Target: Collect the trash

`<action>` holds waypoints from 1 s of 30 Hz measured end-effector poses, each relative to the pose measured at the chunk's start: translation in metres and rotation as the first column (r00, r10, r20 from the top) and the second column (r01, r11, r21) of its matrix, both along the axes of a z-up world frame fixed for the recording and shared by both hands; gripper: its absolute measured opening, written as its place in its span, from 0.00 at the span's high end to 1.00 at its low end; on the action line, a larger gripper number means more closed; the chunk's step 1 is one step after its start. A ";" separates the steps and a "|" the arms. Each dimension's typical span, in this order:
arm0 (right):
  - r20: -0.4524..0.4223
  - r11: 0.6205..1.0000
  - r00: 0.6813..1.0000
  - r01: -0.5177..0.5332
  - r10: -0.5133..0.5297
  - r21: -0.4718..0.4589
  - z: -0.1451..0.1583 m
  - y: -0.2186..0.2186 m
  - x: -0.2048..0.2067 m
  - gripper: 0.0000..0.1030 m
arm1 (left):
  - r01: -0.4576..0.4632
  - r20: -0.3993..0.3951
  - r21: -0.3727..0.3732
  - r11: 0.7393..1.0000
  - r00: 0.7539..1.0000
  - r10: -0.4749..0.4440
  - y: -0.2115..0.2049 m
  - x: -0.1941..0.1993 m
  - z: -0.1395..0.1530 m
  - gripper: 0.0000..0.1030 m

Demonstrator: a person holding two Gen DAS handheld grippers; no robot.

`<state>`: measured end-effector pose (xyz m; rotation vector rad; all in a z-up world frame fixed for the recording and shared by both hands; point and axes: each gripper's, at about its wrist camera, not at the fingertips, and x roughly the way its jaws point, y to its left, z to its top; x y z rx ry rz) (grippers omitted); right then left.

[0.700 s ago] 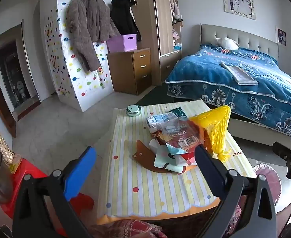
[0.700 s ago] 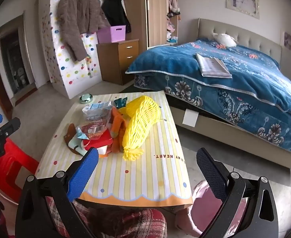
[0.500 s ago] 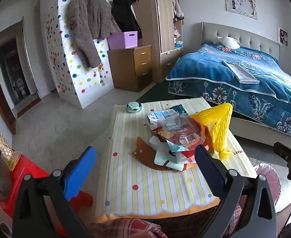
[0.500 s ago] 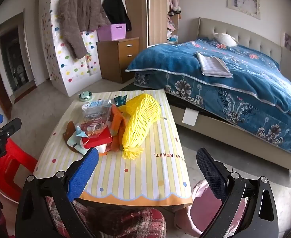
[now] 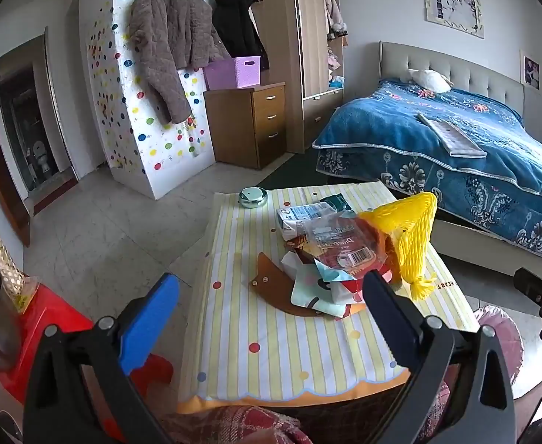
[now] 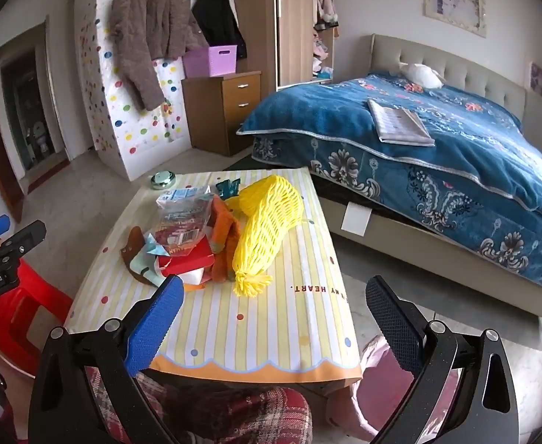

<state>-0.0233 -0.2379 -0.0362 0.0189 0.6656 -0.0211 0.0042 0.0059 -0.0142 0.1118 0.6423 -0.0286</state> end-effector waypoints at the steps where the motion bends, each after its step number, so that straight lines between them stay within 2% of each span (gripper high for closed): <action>1: 0.001 1.000 1.000 0.001 -0.001 0.000 0.001 0.001 -0.001 0.05 | -0.001 0.000 -0.001 1.000 1.000 0.001 0.000 0.000 0.000 0.06; 30: -0.015 1.000 1.000 0.020 -0.020 0.007 -0.005 -0.007 -0.002 0.05 | 0.000 -0.005 -0.005 1.000 1.000 0.000 0.002 0.002 -0.002 0.06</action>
